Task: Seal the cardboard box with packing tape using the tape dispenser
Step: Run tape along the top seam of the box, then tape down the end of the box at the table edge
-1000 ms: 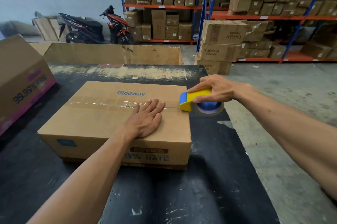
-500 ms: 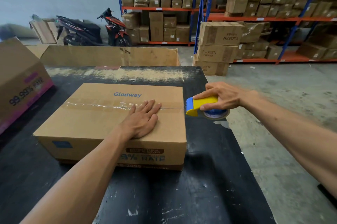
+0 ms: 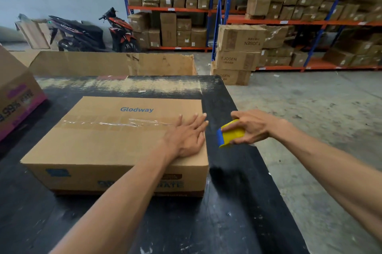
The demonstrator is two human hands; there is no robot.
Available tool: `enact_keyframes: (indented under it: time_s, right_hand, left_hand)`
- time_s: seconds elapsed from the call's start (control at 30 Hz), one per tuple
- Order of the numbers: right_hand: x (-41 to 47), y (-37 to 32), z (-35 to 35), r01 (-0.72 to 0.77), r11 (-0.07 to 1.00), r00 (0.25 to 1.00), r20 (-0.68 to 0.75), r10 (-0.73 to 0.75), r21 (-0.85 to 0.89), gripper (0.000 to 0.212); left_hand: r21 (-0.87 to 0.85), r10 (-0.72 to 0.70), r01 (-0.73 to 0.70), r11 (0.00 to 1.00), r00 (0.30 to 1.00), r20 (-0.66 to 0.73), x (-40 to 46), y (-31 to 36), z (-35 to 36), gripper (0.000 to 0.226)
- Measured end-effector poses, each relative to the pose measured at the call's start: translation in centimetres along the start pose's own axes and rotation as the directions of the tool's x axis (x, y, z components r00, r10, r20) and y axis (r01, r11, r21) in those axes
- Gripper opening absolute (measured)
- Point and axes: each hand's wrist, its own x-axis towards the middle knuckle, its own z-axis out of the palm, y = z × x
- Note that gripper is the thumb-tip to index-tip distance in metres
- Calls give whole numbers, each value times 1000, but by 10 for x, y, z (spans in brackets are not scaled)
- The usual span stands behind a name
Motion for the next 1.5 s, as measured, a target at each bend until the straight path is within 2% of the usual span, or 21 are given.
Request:
enact_keyframes:
  time_s: [0.1, 0.2, 0.27, 0.37, 0.47, 0.53, 0.6, 0.63, 0.67, 0.73, 0.77, 0.8, 0.83, 0.9, 1.0, 1.23, 1.4, 1.5]
  right_hand:
    - [-6, 12, -7, -117, 991, 991, -57, 121, 69, 76]
    - [-8, 9, -12, -182, 977, 981, -49, 189, 113, 60]
    - [-10, 8, -14, -225, 959, 968, -71, 240, 172, 58]
    - [-18, 8, -21, -328, 887, 918, -113, 381, 326, 56]
    - [-24, 4, -28, -383, 744, 840, -128, 527, 547, 48]
    - [-25, 1, -33, -358, 558, 782, -86, 617, 749, 41]
    - [-25, -2, -41, -304, 401, 744, -48, 667, 865, 35]
    - [-24, -5, -44, -273, 363, 734, -51, 677, 891, 33]
    - [-24, -8, -46, -245, 352, 728, -68, 682, 904, 33]
    - [-25, -17, -49, -192, 408, 717, -156, 680, 893, 38]
    - [-27, -22, -49, -176, 469, 712, -217, 668, 866, 41]
    - [-28, -26, -49, -175, 549, 711, -281, 645, 817, 45]
    - [-29, -29, -48, -186, 635, 717, -338, 610, 750, 49]
    - [-29, -34, -44, -214, 740, 718, -410, 562, 638, 55]
    - [-31, -43, -41, -221, 782, 701, -463, 543, 582, 61]
    - [-31, -58, -43, -242, 797, 685, -484, 544, 554, 65]
    - [-27, -66, -47, -206, 799, 664, -519, 538, 565, 62]
    - [-25, -70, -49, -191, 797, 679, -509, 529, 574, 63]
  left_hand:
    - [-72, -16, 18, 997, 999, 37, 10, 11, -2, 56]
    - [-8, -16, 16, 1000, 1000, -22, 17, 17, 0, 47]
    - [-13, -5, 5, 1000, 1000, -23, 21, 19, 3, 47]
    - [-137, -7, 8, 991, 1000, 11, 24, 16, 7, 52]
    - [-365, -113, 66, 929, 988, -108, 21, 9, 10, 58]
    - [-424, -213, 121, 898, 961, -177, 20, -1, 8, 56]
    - [-464, -231, 116, 878, 953, -198, 22, -11, 3, 49]
    - [-556, -269, 114, 824, 941, -206, 25, -16, -1, 43]
    - [-702, -343, 128, 701, 923, -174, 28, -21, -7, 38]
    - [-947, -430, 164, 277, 902, 30, 34, -25, -27, 51]
    - [-973, -381, 212, 87, 910, 164, 37, -26, -37, 61]
    - [-965, -300, 262, -20, 919, 256, 42, -27, -47, 69]
    - [-952, -222, 300, -60, 926, 306, 45, -27, -56, 74]
    - [-939, -134, 326, -110, 931, 339, 49, -28, -69, 74]
    - [-925, -83, 352, -141, 927, 365, 53, -29, -78, 56]
    - [-899, -2, 391, -199, 917, 400, 46, -37, -72, 21]
    - [-860, 17, 421, -288, 900, 435, 37, -35, -70, 15]
    - [-874, -25, 398, -278, 907, 421, 36, -35, -69, 13]
